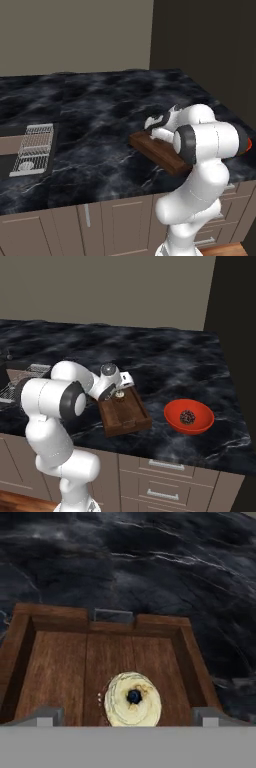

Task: Place the bowl with cake and the cupcake onto the tray.

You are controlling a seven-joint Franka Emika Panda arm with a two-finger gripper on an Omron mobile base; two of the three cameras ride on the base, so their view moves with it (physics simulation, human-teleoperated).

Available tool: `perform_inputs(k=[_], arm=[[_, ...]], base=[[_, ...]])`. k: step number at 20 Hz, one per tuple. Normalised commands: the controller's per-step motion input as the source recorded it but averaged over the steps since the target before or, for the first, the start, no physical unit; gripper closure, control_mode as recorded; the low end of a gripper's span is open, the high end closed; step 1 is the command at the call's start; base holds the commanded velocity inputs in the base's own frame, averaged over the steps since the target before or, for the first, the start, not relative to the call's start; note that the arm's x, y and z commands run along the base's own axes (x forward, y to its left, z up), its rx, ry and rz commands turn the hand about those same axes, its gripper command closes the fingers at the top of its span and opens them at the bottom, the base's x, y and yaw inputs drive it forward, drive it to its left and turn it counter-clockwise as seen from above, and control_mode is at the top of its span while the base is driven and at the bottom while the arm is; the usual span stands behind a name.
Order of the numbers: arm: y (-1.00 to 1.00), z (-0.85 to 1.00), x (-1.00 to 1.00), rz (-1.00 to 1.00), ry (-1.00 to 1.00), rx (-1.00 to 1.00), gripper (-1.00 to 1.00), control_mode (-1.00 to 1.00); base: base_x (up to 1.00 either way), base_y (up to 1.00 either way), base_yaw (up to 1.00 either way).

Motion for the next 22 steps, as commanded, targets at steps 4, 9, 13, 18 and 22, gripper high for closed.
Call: perform_inputs(k=[4, 9, 13, 18, 22], arm=[[-0.09, 0.44, -0.31, -0.02, -0.08, -0.04, -1.0, -1.0], [-0.29, 0.28, -0.45, -0.22, -0.03, 0.01, -1.0, -1.0], [-0.43, 0.13, -0.37, -0.4, 0.0, 0.07, -1.0, -1.0], [-0.53, 0.28, -0.19, -0.38, 0.0, 0.19, -1.0, -1.0], [-0.63, 0.32, -0.06, -0.27, 0.0, 0.31, -1.0, -1.0]], base=[[0.0, 0.0, 0.0], [0.0, 0.0, 0.0], [0.0, 0.0, 0.0], [0.0, 0.0, 0.0], [0.0, 0.0, 0.0]])
